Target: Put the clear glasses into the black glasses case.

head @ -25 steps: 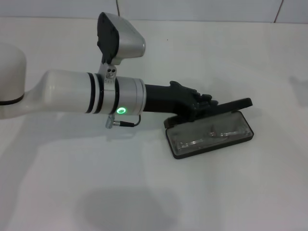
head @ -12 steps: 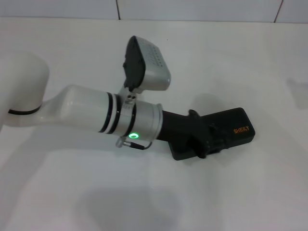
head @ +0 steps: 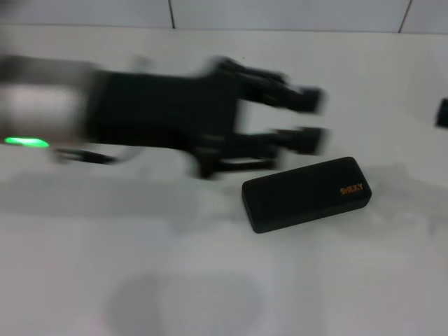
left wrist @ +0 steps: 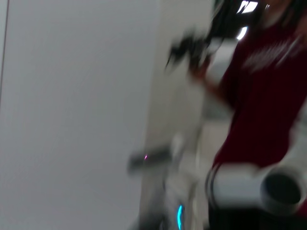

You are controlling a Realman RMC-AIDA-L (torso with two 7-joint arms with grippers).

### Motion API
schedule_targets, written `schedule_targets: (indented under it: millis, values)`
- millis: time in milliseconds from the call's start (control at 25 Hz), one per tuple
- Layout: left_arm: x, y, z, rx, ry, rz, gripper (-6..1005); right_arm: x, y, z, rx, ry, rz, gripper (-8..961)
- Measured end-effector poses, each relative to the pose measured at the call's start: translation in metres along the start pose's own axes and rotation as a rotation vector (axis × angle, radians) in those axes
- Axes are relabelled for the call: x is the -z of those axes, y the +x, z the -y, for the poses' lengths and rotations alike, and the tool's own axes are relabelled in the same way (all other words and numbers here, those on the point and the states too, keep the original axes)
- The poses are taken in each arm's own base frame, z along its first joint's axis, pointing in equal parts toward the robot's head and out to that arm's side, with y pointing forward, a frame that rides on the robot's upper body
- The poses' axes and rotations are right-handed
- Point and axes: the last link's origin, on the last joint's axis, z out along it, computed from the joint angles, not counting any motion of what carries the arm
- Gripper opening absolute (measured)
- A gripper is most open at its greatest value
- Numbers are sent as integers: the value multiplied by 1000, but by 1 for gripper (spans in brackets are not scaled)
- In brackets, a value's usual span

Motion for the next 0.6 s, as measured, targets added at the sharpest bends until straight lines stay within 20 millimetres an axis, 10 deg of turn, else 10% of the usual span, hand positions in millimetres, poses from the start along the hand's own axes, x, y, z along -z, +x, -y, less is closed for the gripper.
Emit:
schedule_targets:
  millis: [160, 600]
  values:
    - [86, 7, -24, -18, 88, -127, 411, -40, 23, -17, 80, -222, 50, 90]
    - [111, -54, -35, 161, 132, -35, 645, -120, 34, -42, 263, -472, 64, 418]
